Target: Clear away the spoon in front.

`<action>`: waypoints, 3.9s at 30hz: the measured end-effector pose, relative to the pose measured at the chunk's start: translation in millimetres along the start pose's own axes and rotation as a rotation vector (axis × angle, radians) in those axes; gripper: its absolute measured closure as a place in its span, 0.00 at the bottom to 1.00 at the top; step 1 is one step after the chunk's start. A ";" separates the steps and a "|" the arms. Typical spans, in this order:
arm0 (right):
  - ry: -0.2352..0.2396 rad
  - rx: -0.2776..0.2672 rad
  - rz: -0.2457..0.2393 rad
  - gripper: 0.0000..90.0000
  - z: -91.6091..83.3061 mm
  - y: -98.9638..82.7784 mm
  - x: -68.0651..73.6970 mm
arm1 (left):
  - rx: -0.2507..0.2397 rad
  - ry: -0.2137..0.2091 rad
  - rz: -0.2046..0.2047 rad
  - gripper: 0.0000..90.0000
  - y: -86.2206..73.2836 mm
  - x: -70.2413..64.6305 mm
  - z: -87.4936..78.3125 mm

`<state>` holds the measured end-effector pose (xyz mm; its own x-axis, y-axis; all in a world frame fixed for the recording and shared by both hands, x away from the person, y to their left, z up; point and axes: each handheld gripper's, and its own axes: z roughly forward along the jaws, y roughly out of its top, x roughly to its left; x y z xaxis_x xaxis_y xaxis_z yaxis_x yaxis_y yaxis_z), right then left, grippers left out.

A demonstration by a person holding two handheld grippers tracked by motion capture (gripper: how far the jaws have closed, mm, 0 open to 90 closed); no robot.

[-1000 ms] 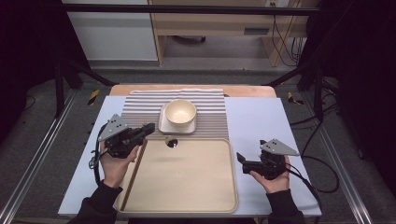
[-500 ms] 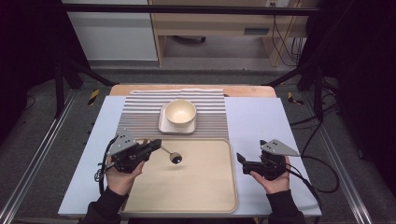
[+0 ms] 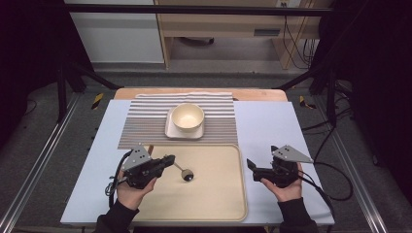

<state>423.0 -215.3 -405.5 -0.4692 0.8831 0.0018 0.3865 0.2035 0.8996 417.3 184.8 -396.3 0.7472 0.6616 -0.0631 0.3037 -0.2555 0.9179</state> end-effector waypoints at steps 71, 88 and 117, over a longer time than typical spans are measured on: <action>0.002 0.021 -0.013 0.05 5.8 -2.1 3.4 | 0.310 0.228 -0.124 0.58 -49.3 38.3 68.0; 0.003 0.010 -0.013 0.05 2.5 -1.0 2.2 | 0.212 0.093 -0.065 0.90 -36.8 14.0 42.1; 0.002 0.017 -0.016 0.05 3.6 -1.6 2.4 | 0.423 -0.053 0.050 1.00 -58.2 -3.7 52.5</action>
<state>424.1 -212.0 -408.5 -0.4773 0.8787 -0.0114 0.3924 0.2248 0.8919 427.9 160.3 -470.0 0.7929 0.6071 -0.0529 0.4740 -0.5598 0.6797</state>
